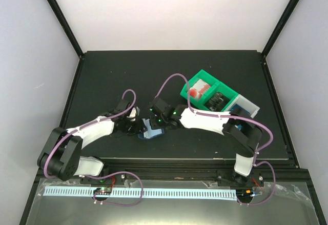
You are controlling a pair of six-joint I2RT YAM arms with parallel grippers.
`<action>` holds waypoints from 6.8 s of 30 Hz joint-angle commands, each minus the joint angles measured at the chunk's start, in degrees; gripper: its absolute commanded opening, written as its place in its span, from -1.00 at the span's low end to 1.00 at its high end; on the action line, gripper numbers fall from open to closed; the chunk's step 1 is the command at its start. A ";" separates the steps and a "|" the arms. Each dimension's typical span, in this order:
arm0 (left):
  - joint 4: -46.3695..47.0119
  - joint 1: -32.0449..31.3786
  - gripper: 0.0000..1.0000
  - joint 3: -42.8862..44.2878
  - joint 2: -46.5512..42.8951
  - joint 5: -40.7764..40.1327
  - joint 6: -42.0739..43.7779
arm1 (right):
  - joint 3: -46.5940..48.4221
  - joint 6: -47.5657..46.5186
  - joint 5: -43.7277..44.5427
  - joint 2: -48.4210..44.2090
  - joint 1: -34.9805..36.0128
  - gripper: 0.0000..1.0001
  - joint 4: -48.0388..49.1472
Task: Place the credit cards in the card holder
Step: Open the card holder at the center of the board.
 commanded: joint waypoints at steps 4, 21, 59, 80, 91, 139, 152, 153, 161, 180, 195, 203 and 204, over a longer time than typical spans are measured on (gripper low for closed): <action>1.92 1.40 0.00 -2.62 -6.52 -0.05 -3.91 | 4.54 -1.10 -3.55 5.76 1.41 -0.35 1.06; -2.78 6.98 0.15 -7.23 -21.65 -7.69 -8.62 | 9.58 -3.48 -5.95 12.50 3.50 -0.32 1.18; -5.08 12.19 -0.71 -9.79 -34.22 -6.02 -8.92 | 23.56 -11.45 20.38 28.03 7.17 0.71 -13.04; 15.51 16.23 -0.80 -11.00 -11.16 1.88 -7.55 | 13.64 -16.81 16.25 24.55 7.11 0.85 -4.92; 17.14 16.40 -0.61 -7.79 -1.62 -1.63 -3.02 | 5.80 -27.96 9.79 17.19 5.82 0.72 3.58; 9.07 7.38 -0.78 -19.25 -10.57 4.77 -12.48 | 13.63 1.71 13.56 13.06 7.10 0.24 -17.56; 9.53 7.36 -0.68 -17.34 -20.90 10.36 -11.95 | 17.22 4.13 22.31 21.97 8.78 0.56 -22.16; 10.99 7.36 -0.68 -17.25 -22.04 11.40 -12.46 | 16.63 4.05 22.25 21.46 8.78 0.57 -21.54; 22.66 7.44 -0.69 -18.38 -20.77 12.85 -12.97 | 14.10 1.62 18.23 17.62 8.78 0.45 -15.29; 15.52 7.51 -0.73 -11.61 -1.55 8.90 -3.38 | 1.97 -16.70 6.04 -9.80 -2.35 0.41 -6.20; 9.32 7.44 -0.40 -9.05 -3.43 6.79 -0.40 | -2.55 -42.22 -7.26 -20.54 -35.73 0.42 -15.51; 8.37 7.44 -0.29 -8.28 -3.11 5.64 -0.33 | 0.33 -47.55 -7.27 -13.52 -41.59 0.42 -19.68; 7.89 7.45 -0.29 -8.01 -3.00 5.35 -0.22 | 0.90 -48.07 -6.67 -12.15 -41.77 0.42 -19.88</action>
